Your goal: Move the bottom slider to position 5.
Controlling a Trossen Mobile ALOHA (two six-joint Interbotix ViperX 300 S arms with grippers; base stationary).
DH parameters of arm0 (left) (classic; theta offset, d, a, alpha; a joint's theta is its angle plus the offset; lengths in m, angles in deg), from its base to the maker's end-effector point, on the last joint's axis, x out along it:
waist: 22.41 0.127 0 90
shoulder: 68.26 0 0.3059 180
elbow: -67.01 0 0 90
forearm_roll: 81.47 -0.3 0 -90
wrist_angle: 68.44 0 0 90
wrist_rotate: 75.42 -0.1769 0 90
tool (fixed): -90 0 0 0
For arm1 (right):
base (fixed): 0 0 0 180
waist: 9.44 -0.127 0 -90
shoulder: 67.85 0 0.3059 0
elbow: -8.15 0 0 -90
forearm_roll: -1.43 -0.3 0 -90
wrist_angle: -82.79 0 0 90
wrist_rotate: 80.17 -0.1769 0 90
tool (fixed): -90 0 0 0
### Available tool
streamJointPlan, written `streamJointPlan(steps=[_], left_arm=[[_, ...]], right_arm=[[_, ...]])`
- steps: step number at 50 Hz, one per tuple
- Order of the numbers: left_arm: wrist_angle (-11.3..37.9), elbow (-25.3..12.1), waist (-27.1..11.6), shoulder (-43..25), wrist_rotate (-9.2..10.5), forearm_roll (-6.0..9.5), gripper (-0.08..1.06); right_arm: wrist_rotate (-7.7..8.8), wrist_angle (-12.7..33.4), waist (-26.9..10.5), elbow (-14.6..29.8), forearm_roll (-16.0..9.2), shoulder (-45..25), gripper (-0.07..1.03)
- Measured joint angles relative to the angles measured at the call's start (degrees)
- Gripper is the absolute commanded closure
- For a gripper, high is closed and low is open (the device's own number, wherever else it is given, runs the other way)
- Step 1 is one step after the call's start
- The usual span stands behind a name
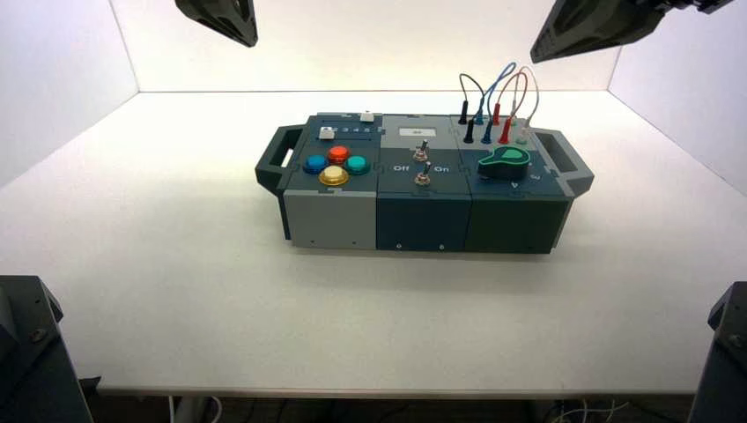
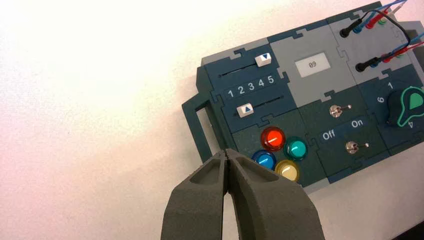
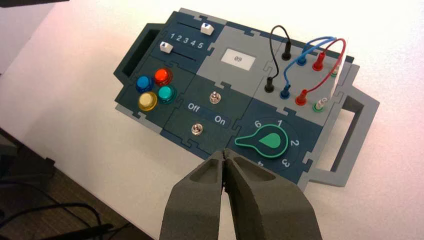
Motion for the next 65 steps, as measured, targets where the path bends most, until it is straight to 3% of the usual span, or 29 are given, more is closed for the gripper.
streamJointPlan(steps=[29, 65], left_arm=[[0.26, -0.53, -0.09, -0.88, -0.09, 0.09, 1.01], [1.05, -12.83, -1.49, -24.08, -1.85, 0.09, 1.01]], right_arm=[[0.53, 1.05, 0.0, 0.18, 0.18, 0.44, 0.99], [-0.26, 2.02, 0.09, -0.7, -0.18, 3.78, 0.99]])
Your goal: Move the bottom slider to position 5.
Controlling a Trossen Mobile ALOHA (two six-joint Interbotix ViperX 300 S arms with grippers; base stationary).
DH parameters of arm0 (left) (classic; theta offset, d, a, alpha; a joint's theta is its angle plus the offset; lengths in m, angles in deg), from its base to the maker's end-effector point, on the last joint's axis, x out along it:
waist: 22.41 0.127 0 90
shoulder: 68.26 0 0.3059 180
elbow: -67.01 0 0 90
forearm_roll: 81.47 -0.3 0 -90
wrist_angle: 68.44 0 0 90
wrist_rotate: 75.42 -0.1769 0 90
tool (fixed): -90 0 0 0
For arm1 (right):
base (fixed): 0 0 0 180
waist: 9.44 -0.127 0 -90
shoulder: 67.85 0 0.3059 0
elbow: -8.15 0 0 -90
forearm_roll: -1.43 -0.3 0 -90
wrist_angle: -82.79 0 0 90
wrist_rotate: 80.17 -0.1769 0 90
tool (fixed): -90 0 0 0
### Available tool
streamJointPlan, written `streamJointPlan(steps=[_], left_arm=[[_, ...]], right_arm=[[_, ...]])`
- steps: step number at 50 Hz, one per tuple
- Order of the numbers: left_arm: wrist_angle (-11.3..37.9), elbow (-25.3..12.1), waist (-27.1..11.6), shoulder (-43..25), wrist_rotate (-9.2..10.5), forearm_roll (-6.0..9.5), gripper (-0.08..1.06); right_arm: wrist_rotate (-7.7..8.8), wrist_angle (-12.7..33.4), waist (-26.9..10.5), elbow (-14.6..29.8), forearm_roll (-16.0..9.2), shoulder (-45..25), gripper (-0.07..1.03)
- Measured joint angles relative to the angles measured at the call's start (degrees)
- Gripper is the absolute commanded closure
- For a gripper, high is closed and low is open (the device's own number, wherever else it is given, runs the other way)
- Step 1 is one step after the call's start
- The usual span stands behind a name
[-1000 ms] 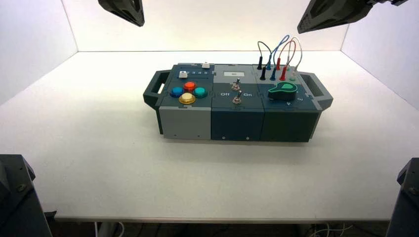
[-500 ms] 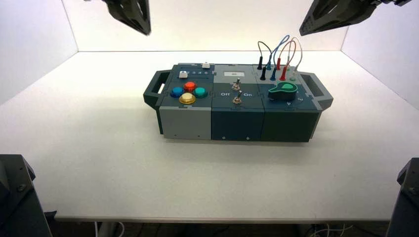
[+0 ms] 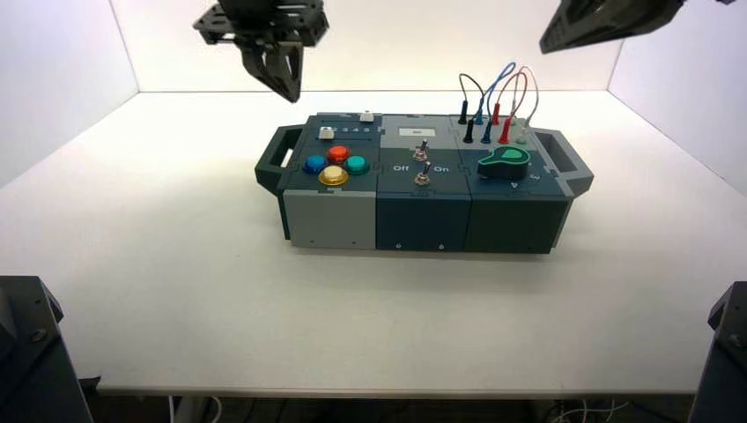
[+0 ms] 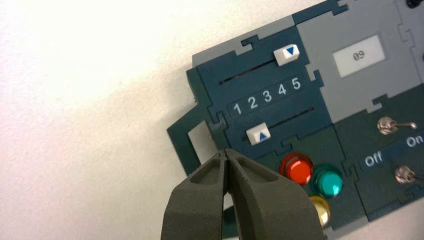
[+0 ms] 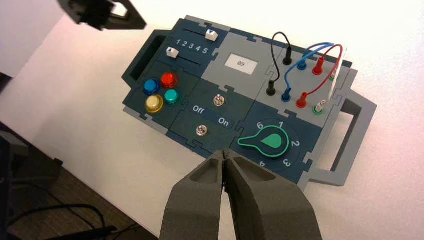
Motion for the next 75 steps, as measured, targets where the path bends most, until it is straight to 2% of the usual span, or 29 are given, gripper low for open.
streamJointPlan(steps=[26, 44, 64, 75], left_arm=[[0.97, -0.53, -4.92, -4.13, 0.18, 0.26, 1.01], [1.05, -0.79, -5.01, -4.75, 0.09, 0.18, 1.01], [1.05, -1.93, -4.66, -7.21, 0.0, -1.14, 1.01], [1.41, -2.29, -2.99, -7.21, -0.18, -2.02, 1.01]], right_arm=[[0.0, 0.0, 0.0, -0.26, 0.09, -0.09, 0.99], [0.0, 0.0, 0.0, -0.26, 0.18, -0.09, 0.99], [0.0, 0.0, 0.0, -0.26, 0.26, -0.09, 0.99], [0.0, 0.0, -0.09, -0.26, 0.26, -0.09, 0.99]])
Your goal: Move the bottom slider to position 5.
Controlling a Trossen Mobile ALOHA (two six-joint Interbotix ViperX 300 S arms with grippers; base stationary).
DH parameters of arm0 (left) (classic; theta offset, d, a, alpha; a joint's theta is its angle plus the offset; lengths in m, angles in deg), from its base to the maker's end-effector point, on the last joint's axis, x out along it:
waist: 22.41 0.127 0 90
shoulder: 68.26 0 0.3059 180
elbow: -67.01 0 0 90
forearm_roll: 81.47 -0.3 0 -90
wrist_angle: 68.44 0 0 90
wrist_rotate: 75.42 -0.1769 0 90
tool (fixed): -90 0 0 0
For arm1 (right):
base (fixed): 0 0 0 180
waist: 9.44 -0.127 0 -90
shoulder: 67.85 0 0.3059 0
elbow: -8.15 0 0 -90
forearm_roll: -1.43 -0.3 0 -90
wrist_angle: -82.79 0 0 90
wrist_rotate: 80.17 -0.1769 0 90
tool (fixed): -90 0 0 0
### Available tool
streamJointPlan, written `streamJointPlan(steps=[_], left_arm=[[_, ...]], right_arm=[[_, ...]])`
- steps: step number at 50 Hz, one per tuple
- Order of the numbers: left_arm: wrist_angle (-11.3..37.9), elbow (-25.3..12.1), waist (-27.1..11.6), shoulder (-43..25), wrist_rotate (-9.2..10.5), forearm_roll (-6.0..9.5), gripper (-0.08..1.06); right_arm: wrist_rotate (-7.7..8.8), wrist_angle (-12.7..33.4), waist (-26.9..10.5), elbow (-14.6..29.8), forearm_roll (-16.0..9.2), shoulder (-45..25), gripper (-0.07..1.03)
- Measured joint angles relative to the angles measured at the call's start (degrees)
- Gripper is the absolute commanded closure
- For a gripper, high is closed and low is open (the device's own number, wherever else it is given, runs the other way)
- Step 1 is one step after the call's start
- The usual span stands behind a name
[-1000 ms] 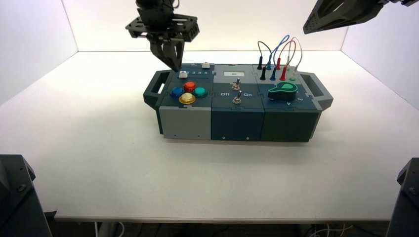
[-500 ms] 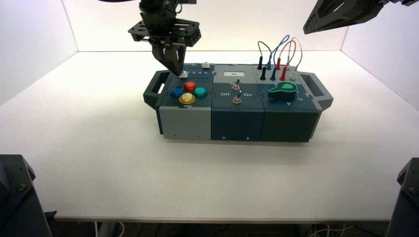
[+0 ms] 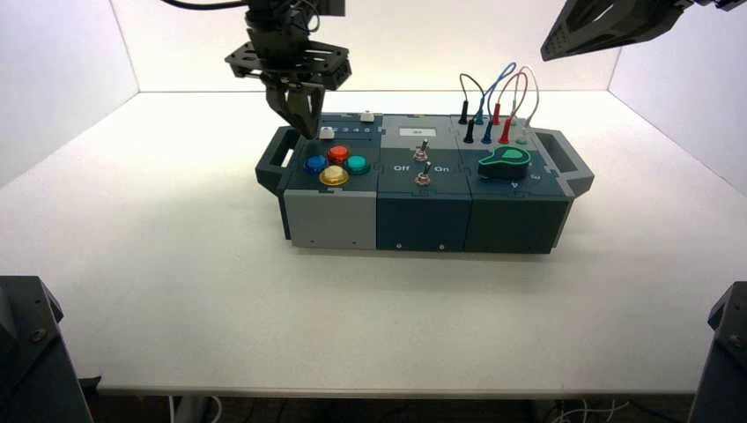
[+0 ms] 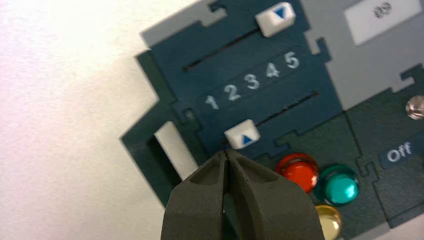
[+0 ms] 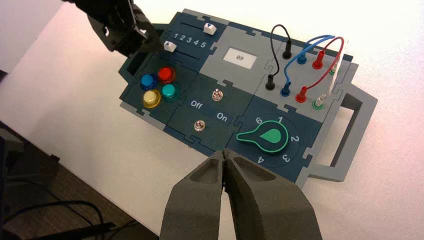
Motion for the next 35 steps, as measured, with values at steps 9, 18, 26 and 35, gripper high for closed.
streamJointPlan(steps=[9, 18, 26, 35], left_arm=[[0.18, -0.26, 0.79, 0.0, -0.44, -0.09, 1.01], [0.18, -0.97, 0.7, 0.0, -0.53, -0.09, 1.01], [0.26, -1.85, 0.7, 0.0, -0.62, -0.09, 1.01], [0.88, -2.64, 0.7, 0.0, -0.53, -0.09, 1.01]], right_arm=[[0.0, 0.0, 0.0, 0.0, 0.09, 0.0, 0.99], [-0.09, 0.0, 0.09, 0.0, 0.0, 0.09, 0.99], [0.0, 0.0, 0.09, 0.0, 0.0, 0.0, 0.99], [0.0, 0.0, 0.09, 0.0, 0.0, 0.0, 0.99]])
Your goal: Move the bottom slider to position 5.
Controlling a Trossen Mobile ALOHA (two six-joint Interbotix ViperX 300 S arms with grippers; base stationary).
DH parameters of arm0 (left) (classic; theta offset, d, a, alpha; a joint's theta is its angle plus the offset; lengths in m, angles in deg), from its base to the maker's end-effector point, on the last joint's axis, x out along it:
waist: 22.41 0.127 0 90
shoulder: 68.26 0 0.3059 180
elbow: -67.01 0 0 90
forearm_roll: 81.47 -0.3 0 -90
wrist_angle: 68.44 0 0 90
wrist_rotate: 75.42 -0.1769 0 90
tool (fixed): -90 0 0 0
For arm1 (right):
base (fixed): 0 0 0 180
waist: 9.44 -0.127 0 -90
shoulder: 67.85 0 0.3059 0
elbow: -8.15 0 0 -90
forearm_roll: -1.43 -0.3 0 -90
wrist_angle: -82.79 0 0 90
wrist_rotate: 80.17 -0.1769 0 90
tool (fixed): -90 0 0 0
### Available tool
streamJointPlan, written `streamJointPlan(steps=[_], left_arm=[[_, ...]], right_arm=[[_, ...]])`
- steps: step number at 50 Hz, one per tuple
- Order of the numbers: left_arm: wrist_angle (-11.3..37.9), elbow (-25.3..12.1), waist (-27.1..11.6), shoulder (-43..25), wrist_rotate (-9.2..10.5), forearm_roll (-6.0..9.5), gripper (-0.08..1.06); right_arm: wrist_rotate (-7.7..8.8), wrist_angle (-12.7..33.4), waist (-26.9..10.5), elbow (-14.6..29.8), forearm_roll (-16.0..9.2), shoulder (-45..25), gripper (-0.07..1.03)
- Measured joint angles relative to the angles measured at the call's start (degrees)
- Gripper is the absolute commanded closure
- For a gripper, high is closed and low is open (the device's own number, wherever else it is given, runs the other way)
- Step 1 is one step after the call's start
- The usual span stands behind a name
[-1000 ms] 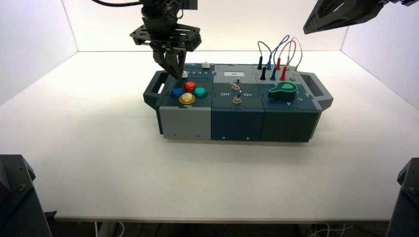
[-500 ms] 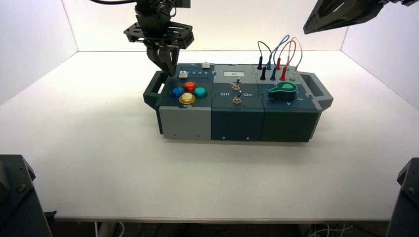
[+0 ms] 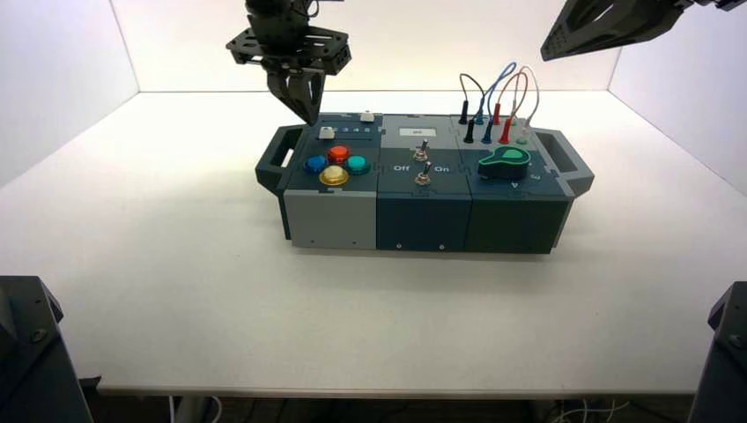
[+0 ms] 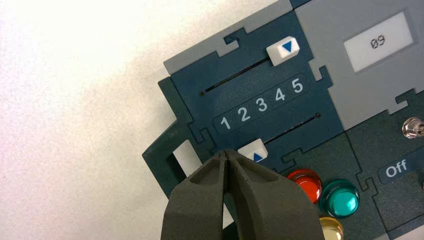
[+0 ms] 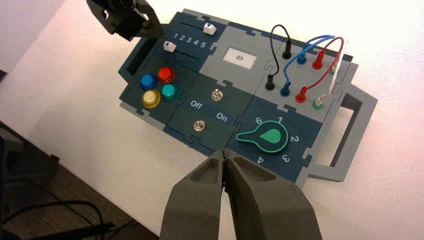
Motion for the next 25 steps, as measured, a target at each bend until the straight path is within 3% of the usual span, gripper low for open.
streamJointPlan(steps=[25], left_arm=[[1.05, -0.18, -0.26, -1.76, -0.26, 0.0, 1.01]], right_arm=[[-0.09, 0.0, 0.18, 0.0, 0.0, 0.0, 0.99]])
